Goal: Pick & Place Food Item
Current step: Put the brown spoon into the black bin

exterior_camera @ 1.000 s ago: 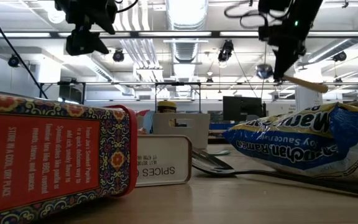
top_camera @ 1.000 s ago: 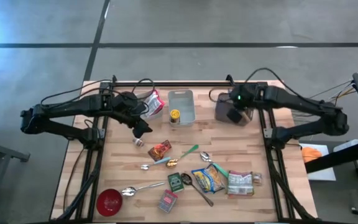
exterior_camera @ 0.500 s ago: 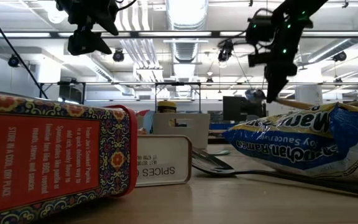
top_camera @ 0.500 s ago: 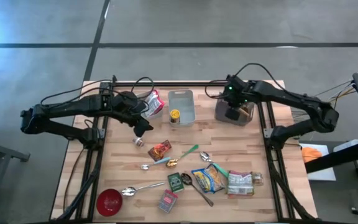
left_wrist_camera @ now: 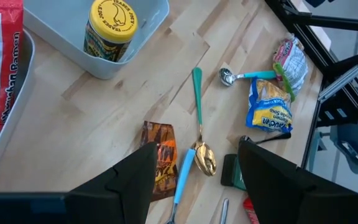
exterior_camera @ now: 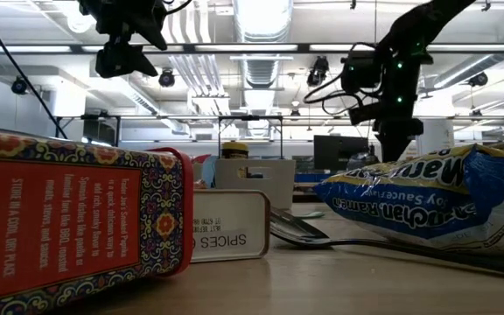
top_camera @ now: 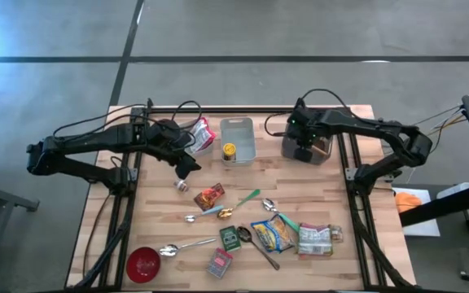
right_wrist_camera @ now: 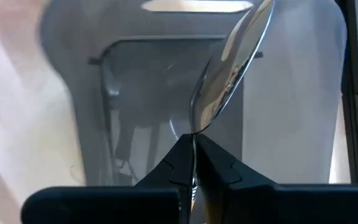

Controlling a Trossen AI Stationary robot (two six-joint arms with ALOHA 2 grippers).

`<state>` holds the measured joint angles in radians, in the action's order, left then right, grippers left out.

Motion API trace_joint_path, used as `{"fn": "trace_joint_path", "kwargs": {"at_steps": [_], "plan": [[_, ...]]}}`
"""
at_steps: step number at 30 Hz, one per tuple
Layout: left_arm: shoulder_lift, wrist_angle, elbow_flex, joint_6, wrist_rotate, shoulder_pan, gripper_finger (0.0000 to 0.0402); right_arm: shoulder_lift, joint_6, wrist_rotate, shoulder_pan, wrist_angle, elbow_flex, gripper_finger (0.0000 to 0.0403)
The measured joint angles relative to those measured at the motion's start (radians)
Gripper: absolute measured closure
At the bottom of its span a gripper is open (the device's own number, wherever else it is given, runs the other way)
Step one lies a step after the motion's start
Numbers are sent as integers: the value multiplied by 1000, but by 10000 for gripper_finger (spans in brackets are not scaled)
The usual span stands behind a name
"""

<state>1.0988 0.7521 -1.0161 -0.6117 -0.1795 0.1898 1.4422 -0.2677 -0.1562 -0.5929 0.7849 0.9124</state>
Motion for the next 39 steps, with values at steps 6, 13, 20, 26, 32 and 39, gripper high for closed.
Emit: {"fn": "trace_joint_path", "kwargs": {"at_steps": [6,13,20,26,32,39], "plan": [[0,0,0,0,0,0,174,7,15,0,-22,-90,-39,395],[0,0,0,-3,0,0,173,67,107,8,-22,-96,-76,395],[0,0,0,-15,0,1,173,119,184,8,-23,-96,-81,395],[0,0,0,-17,0,1,174,130,186,8,-23,-95,-81,395],[0,0,0,-18,0,1,174,121,190,21,-23,-90,-81,394],[0,0,0,-18,0,0,174,120,269,135,-23,-79,-81,392]]}}
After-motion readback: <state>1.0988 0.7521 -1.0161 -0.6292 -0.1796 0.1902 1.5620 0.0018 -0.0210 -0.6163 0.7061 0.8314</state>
